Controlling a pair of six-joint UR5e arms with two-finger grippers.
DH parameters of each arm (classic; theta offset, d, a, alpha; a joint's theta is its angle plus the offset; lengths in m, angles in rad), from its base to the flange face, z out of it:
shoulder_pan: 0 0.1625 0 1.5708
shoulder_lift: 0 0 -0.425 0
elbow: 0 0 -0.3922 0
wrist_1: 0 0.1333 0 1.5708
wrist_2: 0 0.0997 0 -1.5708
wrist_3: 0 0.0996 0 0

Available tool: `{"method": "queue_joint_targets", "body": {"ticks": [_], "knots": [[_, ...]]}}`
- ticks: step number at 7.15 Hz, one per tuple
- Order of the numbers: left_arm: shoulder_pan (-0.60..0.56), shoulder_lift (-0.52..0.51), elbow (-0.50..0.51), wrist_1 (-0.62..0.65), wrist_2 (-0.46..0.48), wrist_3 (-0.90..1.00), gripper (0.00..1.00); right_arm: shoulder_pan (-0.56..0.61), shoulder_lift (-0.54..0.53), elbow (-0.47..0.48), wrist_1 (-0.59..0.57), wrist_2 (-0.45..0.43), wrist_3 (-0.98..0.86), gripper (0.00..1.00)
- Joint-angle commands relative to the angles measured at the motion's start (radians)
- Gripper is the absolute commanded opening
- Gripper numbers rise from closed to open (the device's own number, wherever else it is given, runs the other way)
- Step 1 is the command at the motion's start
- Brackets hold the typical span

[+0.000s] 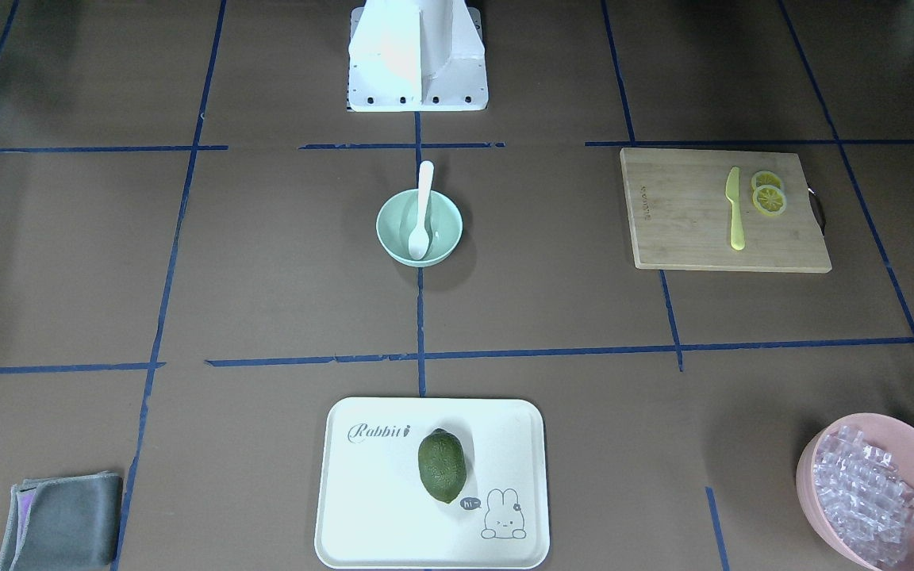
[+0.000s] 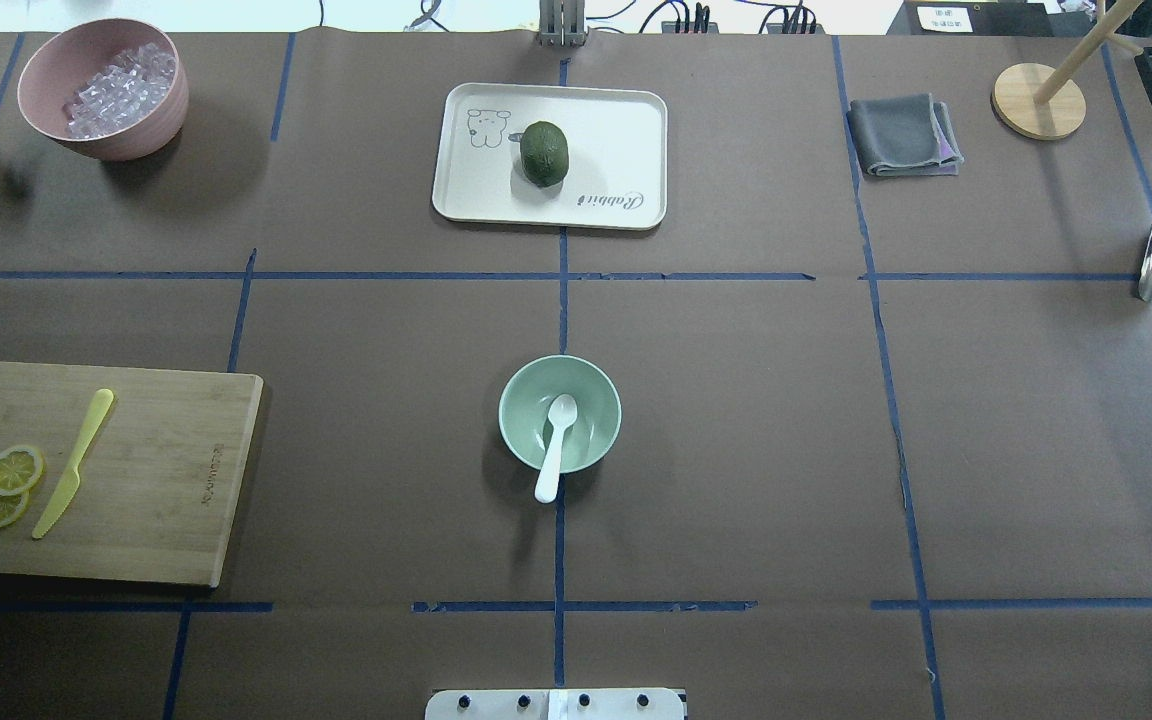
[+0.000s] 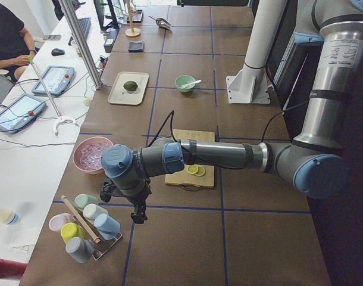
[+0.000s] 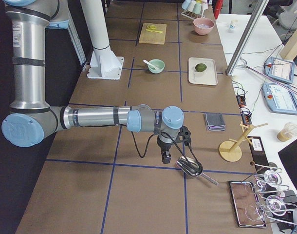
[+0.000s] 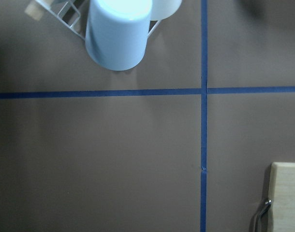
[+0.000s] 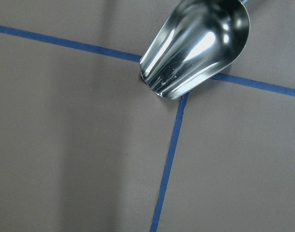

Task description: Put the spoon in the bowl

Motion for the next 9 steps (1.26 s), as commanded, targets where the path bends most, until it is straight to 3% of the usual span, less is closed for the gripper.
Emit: {"method": "queue_joint_targets", "body": {"ticks": [1,2,9], "knots": [[0.036,0.080,-0.117,0.006,-0.001,-0.031,1.00,0.001,0.009,0.004,-0.015,0.000,0.012,1.00],[0.041,0.129,-0.165,0.004,-0.001,-0.032,1.00,0.001,0.009,0.003,-0.015,0.000,0.015,1.00],[0.090,0.176,-0.139,-0.085,0.001,-0.029,1.00,-0.001,0.008,-0.005,-0.009,0.000,0.017,1.00]]}}
